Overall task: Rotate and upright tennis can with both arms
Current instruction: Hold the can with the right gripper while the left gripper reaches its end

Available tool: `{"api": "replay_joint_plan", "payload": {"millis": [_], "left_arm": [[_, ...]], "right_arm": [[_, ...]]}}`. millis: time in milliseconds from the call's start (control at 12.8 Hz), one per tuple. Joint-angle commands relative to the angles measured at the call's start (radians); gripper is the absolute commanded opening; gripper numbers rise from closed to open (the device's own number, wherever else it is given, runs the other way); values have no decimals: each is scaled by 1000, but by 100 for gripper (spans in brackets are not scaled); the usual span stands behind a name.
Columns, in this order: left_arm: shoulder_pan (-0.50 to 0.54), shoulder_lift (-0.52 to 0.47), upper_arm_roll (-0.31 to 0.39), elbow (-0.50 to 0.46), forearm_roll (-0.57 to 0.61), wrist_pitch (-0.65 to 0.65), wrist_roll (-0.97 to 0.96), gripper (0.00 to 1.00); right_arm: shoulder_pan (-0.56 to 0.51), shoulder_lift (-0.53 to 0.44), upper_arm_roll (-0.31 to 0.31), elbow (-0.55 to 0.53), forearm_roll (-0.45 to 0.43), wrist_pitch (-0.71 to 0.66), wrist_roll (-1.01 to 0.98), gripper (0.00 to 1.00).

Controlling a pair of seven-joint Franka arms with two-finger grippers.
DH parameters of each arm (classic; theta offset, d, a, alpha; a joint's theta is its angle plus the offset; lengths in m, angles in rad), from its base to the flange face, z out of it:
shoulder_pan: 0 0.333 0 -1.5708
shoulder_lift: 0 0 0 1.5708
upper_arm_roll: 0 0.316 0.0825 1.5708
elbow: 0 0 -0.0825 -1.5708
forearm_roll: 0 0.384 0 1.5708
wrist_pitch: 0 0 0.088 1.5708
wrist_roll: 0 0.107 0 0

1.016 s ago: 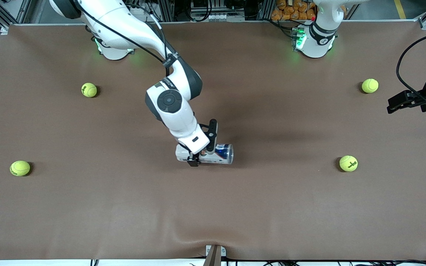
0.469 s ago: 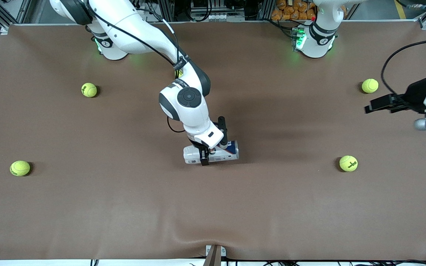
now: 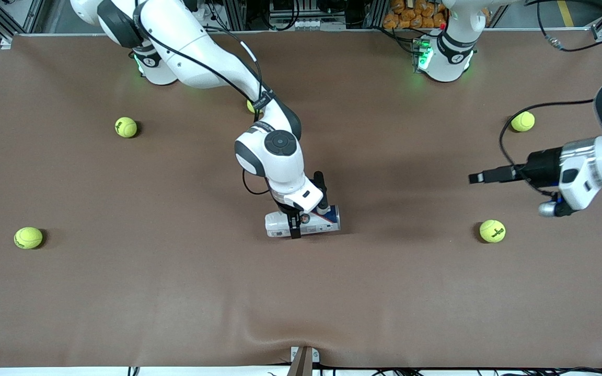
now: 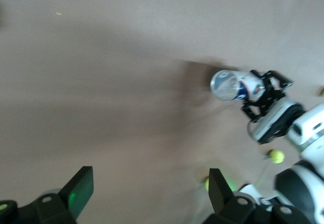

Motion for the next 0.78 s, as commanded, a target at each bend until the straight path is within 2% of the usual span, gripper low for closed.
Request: {"api": "replay_joint_plan", "payload": {"millis": [0,78,235,704], "left_arm": [[-40,31,-5,-42,-55,89,0,100],[-60,43,-5,-44,-67,118,-1,100],[-83,83,-5,-51,-172,137,0,100],[-140,200,-20,-50,-363,173,2,100]], "right_arm": [[16,50,-14,35,-59,43,51,77],[16,64,-15,35,-62,74,54,78],[19,65,-23,32,-68,79,54,78],[31,79,-24,24,-180,79,147,82]]}}
